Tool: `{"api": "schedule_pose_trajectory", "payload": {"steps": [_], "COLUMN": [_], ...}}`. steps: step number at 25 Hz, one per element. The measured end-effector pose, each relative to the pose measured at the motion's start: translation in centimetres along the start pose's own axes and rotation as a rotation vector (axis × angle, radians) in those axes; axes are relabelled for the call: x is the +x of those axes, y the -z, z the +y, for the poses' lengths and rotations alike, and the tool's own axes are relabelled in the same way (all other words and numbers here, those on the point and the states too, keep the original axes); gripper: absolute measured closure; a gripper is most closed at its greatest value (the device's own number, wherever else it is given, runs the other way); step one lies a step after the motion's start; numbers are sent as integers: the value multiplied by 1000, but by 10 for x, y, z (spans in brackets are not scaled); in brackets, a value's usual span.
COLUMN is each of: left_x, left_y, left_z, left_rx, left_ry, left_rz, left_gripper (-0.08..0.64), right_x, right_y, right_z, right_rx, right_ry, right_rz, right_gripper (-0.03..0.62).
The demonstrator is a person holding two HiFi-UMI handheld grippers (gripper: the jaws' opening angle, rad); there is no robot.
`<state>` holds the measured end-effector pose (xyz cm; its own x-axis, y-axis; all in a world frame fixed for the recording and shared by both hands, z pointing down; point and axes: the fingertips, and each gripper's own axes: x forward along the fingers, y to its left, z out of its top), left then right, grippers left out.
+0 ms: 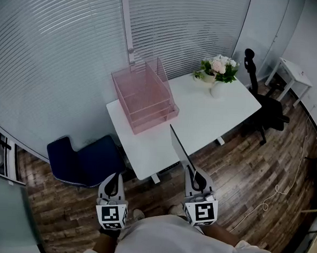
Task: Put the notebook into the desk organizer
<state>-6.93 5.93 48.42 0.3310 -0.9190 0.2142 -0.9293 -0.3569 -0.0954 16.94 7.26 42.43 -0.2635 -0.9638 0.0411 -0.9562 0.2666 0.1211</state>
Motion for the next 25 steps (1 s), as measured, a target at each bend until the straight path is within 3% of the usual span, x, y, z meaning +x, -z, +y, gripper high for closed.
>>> {"api": "schedule_pose_trajectory", "payload": {"steps": [18, 25], "left_x": [10, 8], "left_y": [3, 30], "left_z": [-34, -55], "left_rx": [-12, -48], "left_ry": [-46, -73], "left_rz": [28, 78], "left_gripper": [552, 552], "right_x": [10, 39], "right_y": [-5, -5], "right_z": [-36, -51], "right_rx": [-2, -28], "right_ry": [-41, -85], "right_rz": [-46, -67], "right_gripper": [568, 568]}}
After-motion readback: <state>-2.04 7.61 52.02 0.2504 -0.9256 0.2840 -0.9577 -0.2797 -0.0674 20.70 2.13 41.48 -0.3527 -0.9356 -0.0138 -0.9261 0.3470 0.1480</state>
